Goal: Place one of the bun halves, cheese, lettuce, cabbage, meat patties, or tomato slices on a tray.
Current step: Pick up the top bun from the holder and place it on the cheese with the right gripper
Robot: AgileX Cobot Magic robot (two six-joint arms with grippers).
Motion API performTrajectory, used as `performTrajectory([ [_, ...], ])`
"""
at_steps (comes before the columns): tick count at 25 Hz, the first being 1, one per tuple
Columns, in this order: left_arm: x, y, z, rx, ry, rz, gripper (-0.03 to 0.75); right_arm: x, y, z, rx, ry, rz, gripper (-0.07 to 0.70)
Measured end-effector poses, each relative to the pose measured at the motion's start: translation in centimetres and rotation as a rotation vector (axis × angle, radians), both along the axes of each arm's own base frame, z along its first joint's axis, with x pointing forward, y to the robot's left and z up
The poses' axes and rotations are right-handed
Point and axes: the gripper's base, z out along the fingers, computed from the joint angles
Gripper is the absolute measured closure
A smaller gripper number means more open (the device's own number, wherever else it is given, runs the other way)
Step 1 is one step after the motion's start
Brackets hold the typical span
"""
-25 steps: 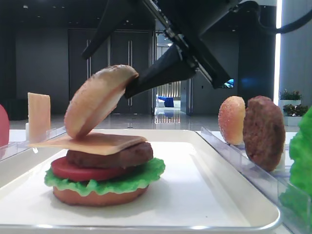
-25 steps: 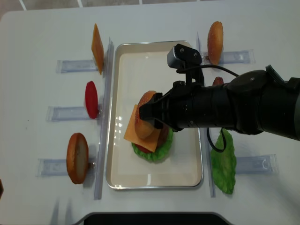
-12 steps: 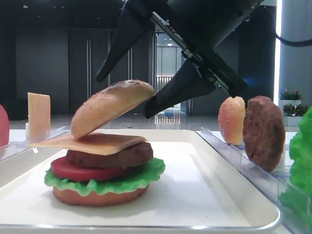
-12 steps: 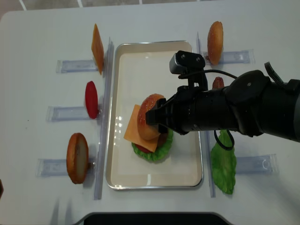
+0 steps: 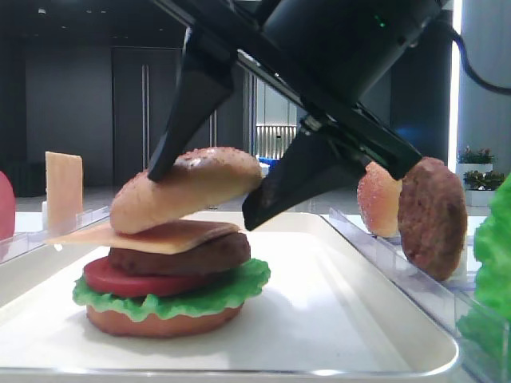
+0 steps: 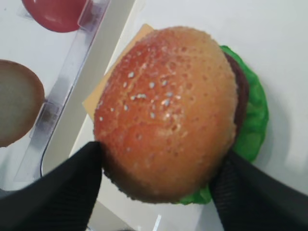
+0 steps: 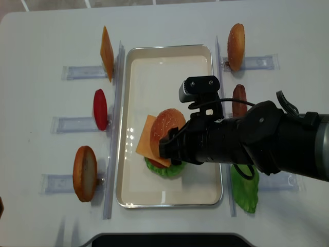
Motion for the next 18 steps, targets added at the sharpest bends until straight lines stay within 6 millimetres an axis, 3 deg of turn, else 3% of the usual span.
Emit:
performTrajectory([
  [8,0.0,0.0,0.0,0.000,0.000,0.000,0.433,-1.2,0.4,-0.5,-0.037,-0.023,0.021,0.181],
  [18,0.0,0.0,0.0,0.000,0.000,0.000,0.433,-2.2,1.1,-0.5,-0.073,-0.084,0.079,0.048],
])
